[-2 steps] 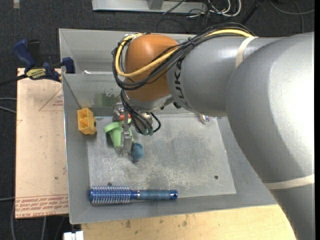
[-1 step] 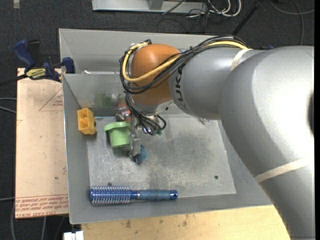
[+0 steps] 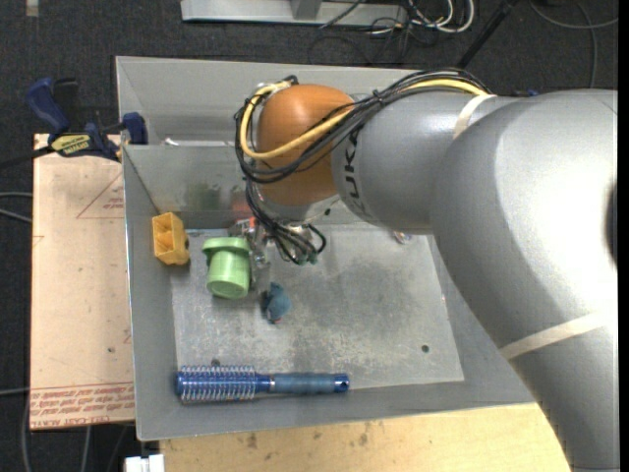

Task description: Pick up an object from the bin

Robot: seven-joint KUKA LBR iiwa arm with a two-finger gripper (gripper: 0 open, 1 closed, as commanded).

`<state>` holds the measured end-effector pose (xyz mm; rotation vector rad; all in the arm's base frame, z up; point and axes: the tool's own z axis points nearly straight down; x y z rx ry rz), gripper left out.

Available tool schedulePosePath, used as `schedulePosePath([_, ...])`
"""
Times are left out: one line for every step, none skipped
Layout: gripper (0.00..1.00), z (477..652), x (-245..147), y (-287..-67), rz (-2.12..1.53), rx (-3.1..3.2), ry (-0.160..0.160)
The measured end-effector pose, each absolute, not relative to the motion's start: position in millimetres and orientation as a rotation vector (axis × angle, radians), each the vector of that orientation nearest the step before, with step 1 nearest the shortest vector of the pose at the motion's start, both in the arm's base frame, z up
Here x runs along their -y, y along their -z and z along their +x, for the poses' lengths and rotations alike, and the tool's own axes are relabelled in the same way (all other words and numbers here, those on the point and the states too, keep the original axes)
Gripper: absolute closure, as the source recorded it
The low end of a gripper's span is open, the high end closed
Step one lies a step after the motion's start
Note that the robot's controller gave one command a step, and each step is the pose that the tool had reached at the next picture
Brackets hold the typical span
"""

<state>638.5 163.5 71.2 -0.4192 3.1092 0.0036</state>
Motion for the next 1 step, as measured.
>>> schedulePosePath([1.00,640.1,-151.6,-208.5,-0.401,-3.104,-0.003])
